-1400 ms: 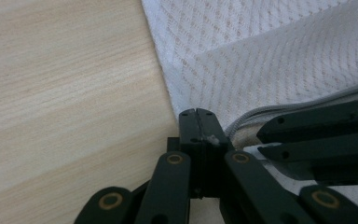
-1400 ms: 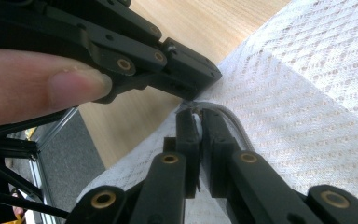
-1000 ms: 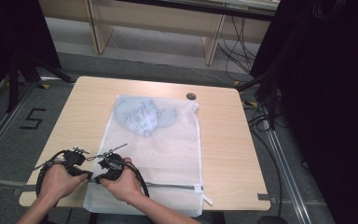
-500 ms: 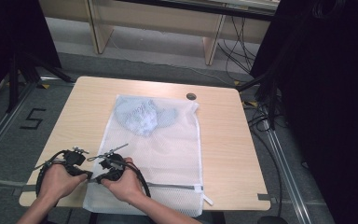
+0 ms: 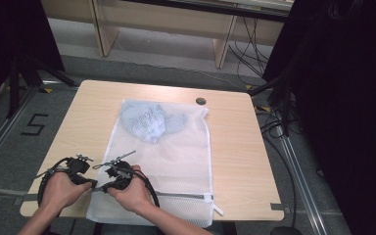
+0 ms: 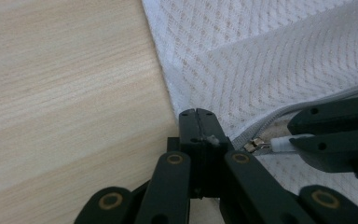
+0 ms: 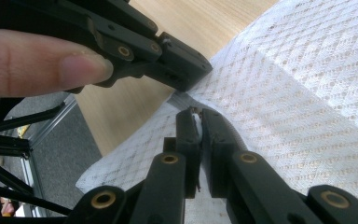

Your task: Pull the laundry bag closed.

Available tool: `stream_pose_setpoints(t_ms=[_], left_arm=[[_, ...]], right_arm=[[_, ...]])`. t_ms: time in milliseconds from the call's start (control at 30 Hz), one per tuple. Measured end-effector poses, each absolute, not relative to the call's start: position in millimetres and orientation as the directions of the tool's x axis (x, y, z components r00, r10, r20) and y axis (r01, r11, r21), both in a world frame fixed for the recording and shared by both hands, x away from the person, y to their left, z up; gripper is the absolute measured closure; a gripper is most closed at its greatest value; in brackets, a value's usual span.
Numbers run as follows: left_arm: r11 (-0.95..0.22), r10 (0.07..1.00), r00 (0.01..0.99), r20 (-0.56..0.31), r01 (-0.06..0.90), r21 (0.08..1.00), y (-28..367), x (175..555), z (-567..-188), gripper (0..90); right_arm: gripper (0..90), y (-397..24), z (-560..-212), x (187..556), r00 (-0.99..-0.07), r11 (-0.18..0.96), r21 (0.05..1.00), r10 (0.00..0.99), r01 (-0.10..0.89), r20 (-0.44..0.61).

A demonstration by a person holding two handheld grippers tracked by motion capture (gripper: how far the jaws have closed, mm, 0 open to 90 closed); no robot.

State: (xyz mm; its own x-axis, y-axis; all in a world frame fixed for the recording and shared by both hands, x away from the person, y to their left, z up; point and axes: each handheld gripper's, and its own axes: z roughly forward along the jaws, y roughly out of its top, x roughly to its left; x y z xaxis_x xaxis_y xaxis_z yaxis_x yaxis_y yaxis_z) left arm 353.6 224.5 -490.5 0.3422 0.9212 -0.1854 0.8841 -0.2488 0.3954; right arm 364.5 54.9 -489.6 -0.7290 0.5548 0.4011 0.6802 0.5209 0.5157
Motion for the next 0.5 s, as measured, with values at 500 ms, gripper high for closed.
stream_pose_setpoints(t_ms=[500], left_arm=[[-0.248,0.922,0.341,-0.185,0.884,0.396,224.4,353.5,-490.5,90.0]], right_arm=[[87.0,50.4,-486.5,362.7,-0.729,0.524,0.513,0.558,0.68,0.397]])
